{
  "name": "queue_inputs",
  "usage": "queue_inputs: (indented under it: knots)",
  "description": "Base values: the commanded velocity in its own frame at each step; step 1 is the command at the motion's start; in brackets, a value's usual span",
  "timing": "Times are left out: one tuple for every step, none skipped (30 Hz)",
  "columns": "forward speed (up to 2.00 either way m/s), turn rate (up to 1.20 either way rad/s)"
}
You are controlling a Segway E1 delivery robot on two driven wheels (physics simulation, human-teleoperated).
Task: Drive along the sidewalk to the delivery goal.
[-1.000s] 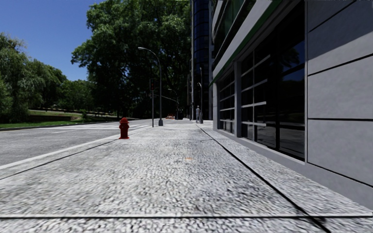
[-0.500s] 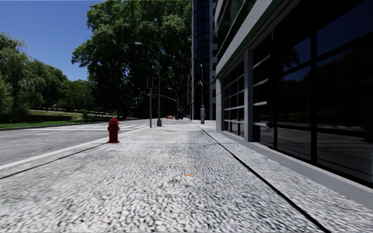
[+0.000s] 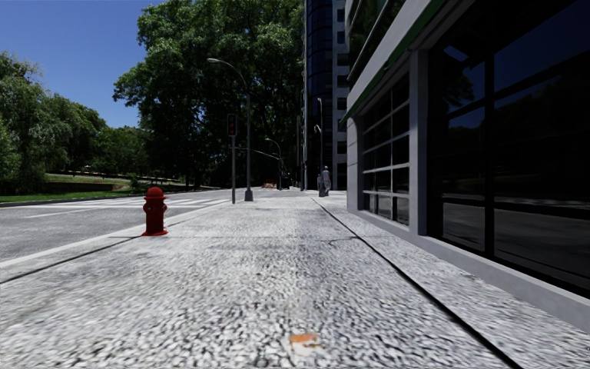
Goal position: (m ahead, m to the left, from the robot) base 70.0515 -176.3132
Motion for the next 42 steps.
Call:
queue_inputs:
  knots:
    - [2.00,0.00]
    - [2.00,0.00]
    - [2.00,0.00]
    - [2.00,0.00]
    - [2.00,0.00]
    - [2.00,0.00]
    - [2.00,0.00]
    - [2.00,0.00]
    - [2.00,0.00]
    - [2.00,0.00]
    - [2.00,0.00]
    - [2.00,0.00]
    - [2.00,0.00]
    - [2.00,0.00]
    - [2.00,0.00]
    - [2.00,0.00]
    - [2.00,0.00]
    - [2.00,0.00]
    - [2.00,0.00]
    - [2.00,0.00]
    - [2.00,0.00]
    - [2.00,0.00]
    - [2.00,0.00]
    - [2.00,0.00]
    - [2.00,0.00]
    - [2.00,0.00]
    - [2.00,0.00]
    - [2.00,0.00]
    - [2.00,0.00]
    - [2.00,0.00]
    - [2.00,0.00]
    - [2.00,0.00]
    - [2.00,0.00]
    - [2.00,0.00]
    - [2.00,0.00]
    - [2.00,0.00]
    - [2.00,0.00]
    - [2.00,0.00]
    - [2.00,0.00]
    - [2.00,0.00]
    - [2.00,0.00]
    - [2.00,0.00]
